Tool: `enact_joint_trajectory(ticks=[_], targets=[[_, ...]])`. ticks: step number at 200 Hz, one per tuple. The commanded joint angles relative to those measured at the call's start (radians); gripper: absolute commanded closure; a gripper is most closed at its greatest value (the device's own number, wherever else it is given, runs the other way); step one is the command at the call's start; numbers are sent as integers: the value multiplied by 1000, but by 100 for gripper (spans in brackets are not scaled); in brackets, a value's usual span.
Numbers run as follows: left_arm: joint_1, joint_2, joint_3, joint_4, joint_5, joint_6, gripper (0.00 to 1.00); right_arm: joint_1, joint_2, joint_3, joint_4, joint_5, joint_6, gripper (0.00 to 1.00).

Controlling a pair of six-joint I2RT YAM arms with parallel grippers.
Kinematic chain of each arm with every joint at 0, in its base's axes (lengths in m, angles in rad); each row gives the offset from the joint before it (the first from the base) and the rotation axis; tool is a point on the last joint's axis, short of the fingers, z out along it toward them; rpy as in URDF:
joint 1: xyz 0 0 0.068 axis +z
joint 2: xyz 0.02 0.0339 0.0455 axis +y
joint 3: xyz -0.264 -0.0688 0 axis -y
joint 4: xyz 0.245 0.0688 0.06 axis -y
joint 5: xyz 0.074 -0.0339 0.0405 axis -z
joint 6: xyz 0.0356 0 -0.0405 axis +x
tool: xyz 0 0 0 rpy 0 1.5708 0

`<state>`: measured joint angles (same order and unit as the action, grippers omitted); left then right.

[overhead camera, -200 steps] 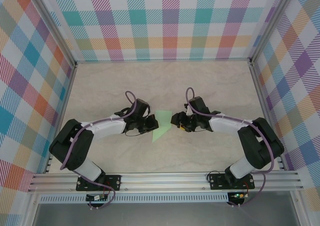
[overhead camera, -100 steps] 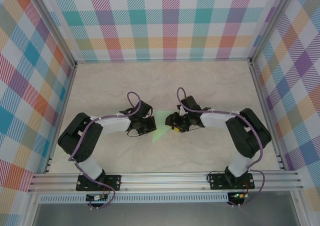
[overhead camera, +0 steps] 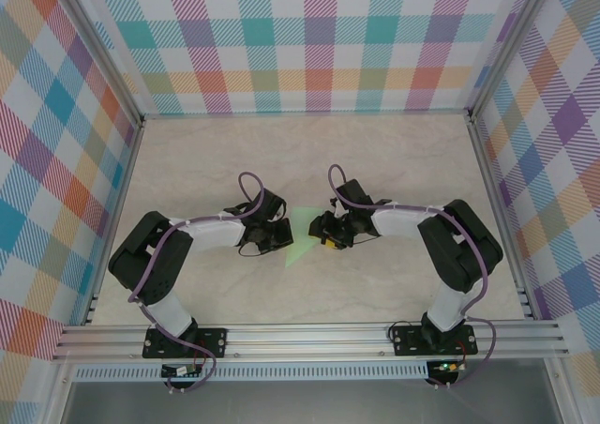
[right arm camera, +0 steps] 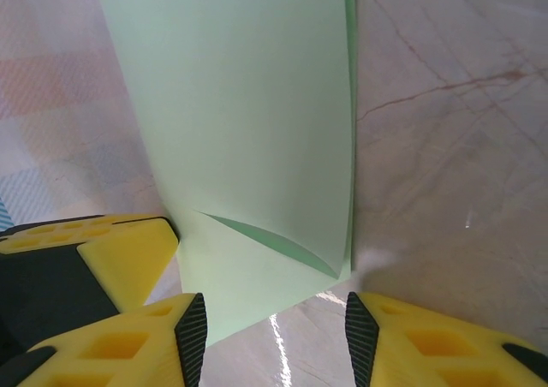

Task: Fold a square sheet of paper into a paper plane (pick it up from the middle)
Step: Fourth fold the wing at the center of the table.

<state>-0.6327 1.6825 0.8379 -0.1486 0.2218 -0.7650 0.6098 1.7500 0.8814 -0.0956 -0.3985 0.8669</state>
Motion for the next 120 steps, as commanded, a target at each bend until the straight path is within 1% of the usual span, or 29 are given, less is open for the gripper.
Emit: enact_joint_trajectory(ticks=[1, 73, 120], targets=[[-2, 26, 7, -44, -24, 18, 100, 7, 28, 28, 3, -13, 14, 52], [-2, 28, 5, -37, -13, 16, 100, 7, 42, 28, 57, -49, 29, 57], [-2, 23, 4, -37, -7, 17, 100, 8, 45, 12, 97, -77, 50, 63]])
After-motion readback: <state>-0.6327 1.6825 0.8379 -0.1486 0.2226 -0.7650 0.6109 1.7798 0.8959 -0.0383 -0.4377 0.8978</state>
